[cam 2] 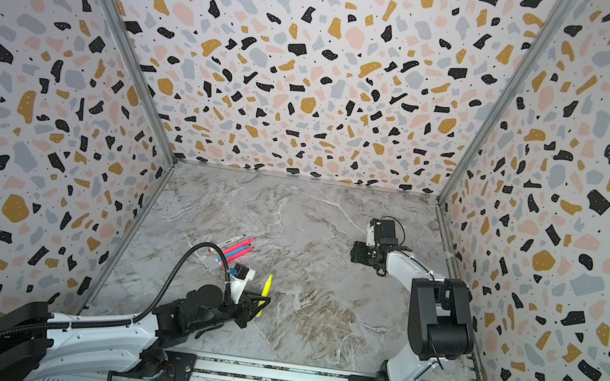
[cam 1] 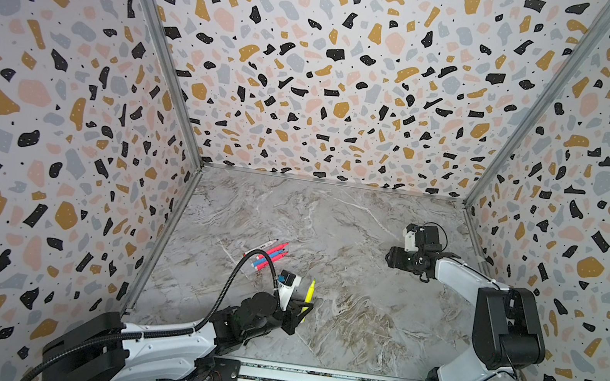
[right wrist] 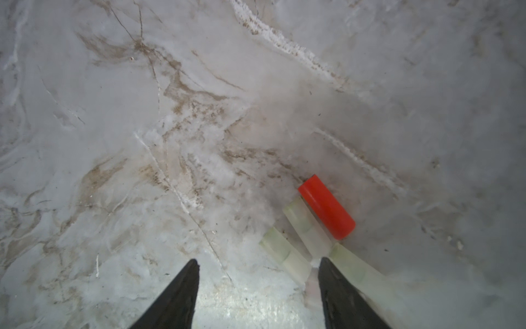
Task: Insert the pens into the pen caps
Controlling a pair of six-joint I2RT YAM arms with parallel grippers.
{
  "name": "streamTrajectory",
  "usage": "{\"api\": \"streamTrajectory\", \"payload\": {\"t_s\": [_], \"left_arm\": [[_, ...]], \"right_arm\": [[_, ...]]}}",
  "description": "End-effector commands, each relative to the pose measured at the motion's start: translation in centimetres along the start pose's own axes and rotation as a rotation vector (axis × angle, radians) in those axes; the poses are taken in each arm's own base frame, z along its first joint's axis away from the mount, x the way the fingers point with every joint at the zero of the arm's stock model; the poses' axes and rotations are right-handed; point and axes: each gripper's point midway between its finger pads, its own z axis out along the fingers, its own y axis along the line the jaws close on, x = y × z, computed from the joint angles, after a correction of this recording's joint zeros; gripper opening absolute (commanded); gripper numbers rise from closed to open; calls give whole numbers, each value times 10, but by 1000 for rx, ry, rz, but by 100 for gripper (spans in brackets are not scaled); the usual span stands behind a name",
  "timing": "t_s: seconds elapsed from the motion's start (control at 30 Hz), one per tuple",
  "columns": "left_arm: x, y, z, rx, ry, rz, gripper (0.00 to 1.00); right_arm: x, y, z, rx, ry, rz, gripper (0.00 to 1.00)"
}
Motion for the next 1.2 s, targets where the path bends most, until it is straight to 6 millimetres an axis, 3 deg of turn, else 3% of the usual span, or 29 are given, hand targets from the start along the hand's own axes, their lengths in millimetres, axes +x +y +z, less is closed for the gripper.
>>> {"api": "streamTrajectory", "payload": {"t_s": [0.0,0.53,0.8,1.17], "left_arm": [[-11,-7,-1,28,-53,-3,0],[-10,-6,-1,25,-47,-1,0],[-10,-6,-1,23,-47,-2,0],[-9,-4,-1,15,-46,-1,0]], "right_arm": [[-2,4,-1,4,12,-32,65],[9,7,15,6,65,-56,62],[16,28,12,-83,63,-56,60],[5,17,11,-6,48,-51,59]]}}
